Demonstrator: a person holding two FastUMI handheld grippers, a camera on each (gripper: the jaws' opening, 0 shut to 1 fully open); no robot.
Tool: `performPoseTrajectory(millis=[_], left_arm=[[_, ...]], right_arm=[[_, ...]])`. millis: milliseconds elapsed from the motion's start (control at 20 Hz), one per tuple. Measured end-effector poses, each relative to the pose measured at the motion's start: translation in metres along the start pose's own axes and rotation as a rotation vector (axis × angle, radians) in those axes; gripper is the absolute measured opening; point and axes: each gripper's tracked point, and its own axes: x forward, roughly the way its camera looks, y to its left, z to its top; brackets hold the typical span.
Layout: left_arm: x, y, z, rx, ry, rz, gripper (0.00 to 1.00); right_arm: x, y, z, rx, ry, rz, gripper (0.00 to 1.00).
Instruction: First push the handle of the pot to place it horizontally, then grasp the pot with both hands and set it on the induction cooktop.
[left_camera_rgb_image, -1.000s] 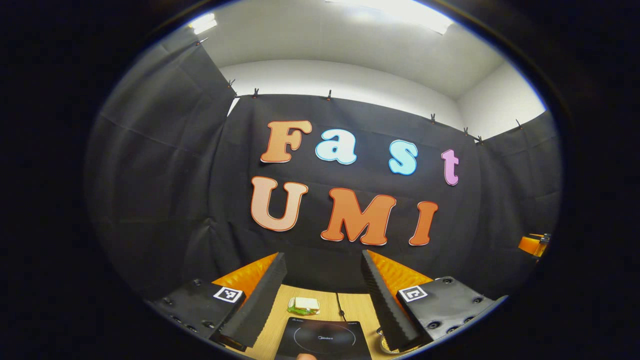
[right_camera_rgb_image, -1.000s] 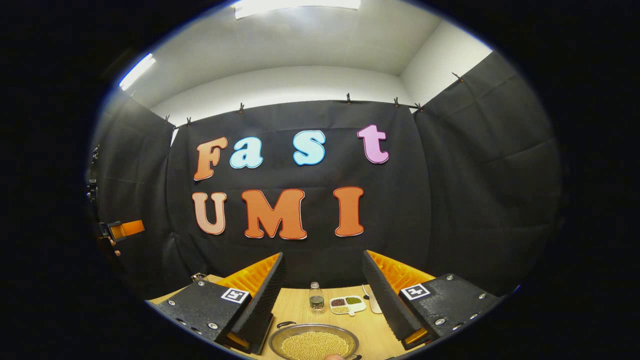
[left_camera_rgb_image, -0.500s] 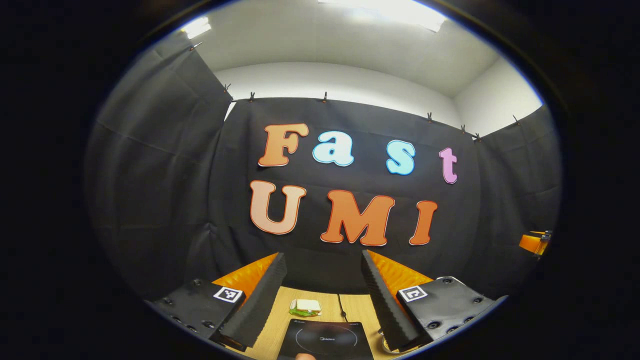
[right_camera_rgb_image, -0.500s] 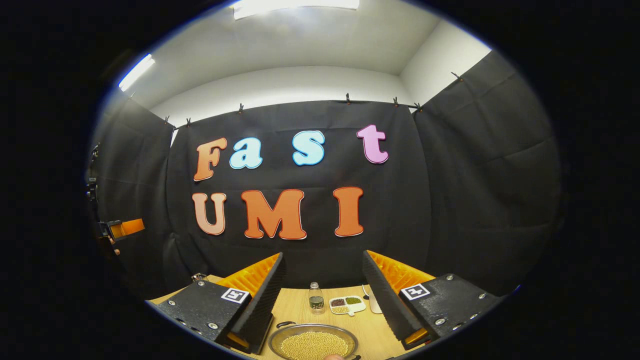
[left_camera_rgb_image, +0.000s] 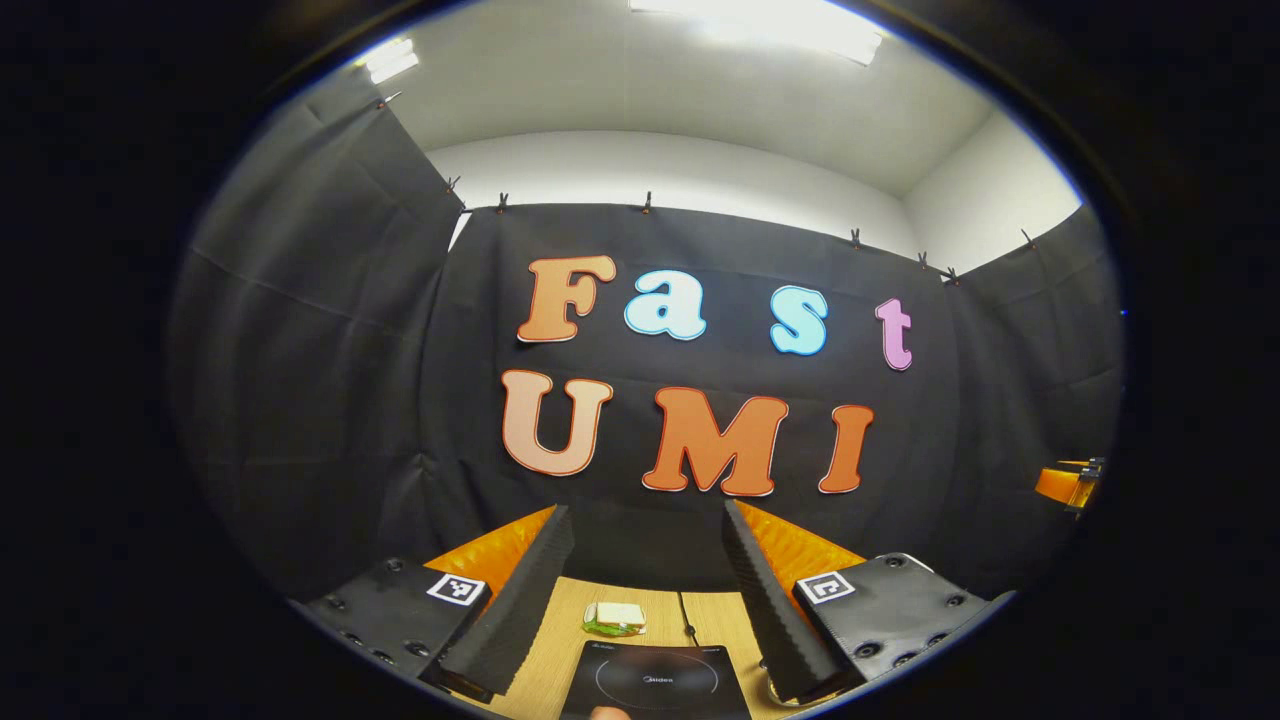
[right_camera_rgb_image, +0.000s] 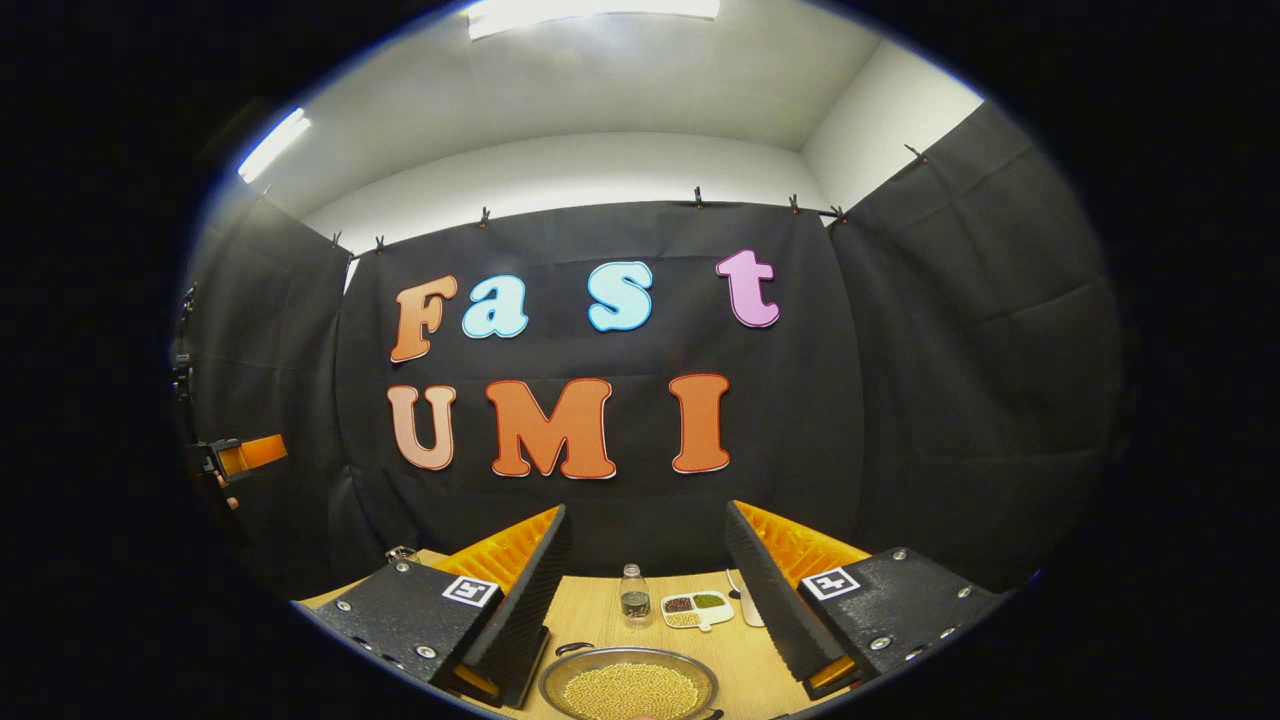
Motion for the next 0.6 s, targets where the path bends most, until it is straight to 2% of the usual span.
performPoseTrajectory(millis=[300, 350, 400, 600], left_arm=[[-0.001, 0.006, 0.004, 0.004, -0.006, 0.012, 0.97], [-0.002, 0.008, 0.005, 0.007, -0.008, 0.014, 0.97], [-0.003, 0.009, 0.005, 0.009, -0.011, 0.016, 0.97], [-0.003, 0.010, 0.006, 0.011, -0.015, 0.017, 0.98]], right_arm=[[0.000, 0.009, -0.006, -0.015, 0.020, 0.017, 0.92], [0.000, 0.011, -0.007, -0.018, 0.023, 0.020, 0.95], [0.001, 0.011, -0.007, -0.018, 0.022, 0.024, 0.87], [0.001, 0.020, -0.014, -0.036, 0.032, 0.058, 0.75]])
